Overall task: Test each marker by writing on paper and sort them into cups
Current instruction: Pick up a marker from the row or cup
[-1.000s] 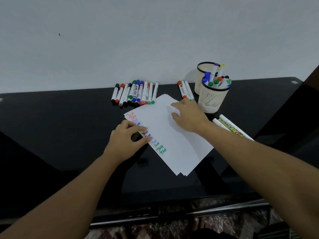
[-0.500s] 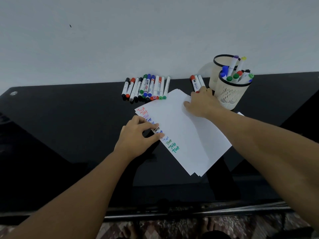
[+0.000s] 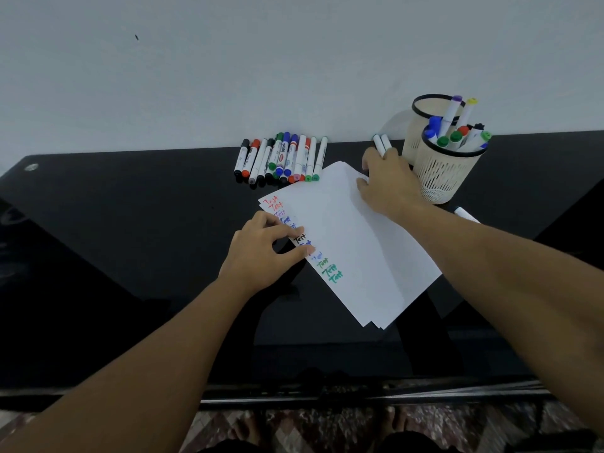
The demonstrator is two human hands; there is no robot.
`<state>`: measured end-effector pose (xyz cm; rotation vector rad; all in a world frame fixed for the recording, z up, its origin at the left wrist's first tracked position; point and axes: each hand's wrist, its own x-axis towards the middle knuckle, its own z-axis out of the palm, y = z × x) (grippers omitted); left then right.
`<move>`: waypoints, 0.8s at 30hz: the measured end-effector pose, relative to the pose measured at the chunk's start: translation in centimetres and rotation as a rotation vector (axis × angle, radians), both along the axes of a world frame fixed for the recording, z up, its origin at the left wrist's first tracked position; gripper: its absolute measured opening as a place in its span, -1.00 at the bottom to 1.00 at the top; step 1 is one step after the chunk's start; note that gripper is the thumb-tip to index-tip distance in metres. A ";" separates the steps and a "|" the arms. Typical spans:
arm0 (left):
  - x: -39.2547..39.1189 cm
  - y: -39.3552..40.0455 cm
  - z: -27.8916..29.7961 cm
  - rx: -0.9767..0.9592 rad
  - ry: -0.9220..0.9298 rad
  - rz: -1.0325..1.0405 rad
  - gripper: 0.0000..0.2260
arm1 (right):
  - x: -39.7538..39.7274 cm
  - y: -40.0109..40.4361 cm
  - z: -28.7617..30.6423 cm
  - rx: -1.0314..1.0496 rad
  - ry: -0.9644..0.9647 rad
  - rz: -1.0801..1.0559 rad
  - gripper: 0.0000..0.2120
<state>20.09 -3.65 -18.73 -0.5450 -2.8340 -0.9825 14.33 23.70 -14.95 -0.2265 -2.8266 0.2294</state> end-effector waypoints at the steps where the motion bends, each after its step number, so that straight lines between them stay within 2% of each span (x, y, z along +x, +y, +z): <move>1: 0.0 0.0 0.0 0.003 -0.003 -0.001 -0.56 | 0.3 -0.1 -0.1 -0.016 0.106 0.020 -0.81; 4: 0.1 0.0 0.1 0.001 0.005 -0.005 -0.56 | 1.9 -0.9 0.3 -0.128 0.380 0.097 -0.88; 7: 0.3 0.1 0.2 0.005 0.008 0.000 -0.57 | 4.8 -2.5 1.1 -0.411 0.455 0.193 -0.84; 10: 0.5 0.0 0.4 0.041 0.012 0.003 -0.51 | 8.1 -4.6 1.2 -0.670 0.428 0.229 -0.75; 13: 1.0 0.1 0.9 0.073 0.048 -0.003 -0.42 | 10.2 -6.1 0.6 -1.000 0.347 0.145 -0.93; 16: 1.6 0.4 1.1 0.014 0.129 -0.063 -0.46 | 11.6 -7.0 0.2 -1.296 0.231 0.093 -0.93; 21: 1.9 0.5 0.9 -0.068 0.251 -0.123 -0.72 | 12.0 -7.7 -0.3 -1.531 0.088 0.096 -0.85; 24: 2.0 0.5 0.8 -0.070 0.293 -0.108 -0.73 | 11.7 -8.5 -0.1 -1.585 -0.050 0.128 -0.82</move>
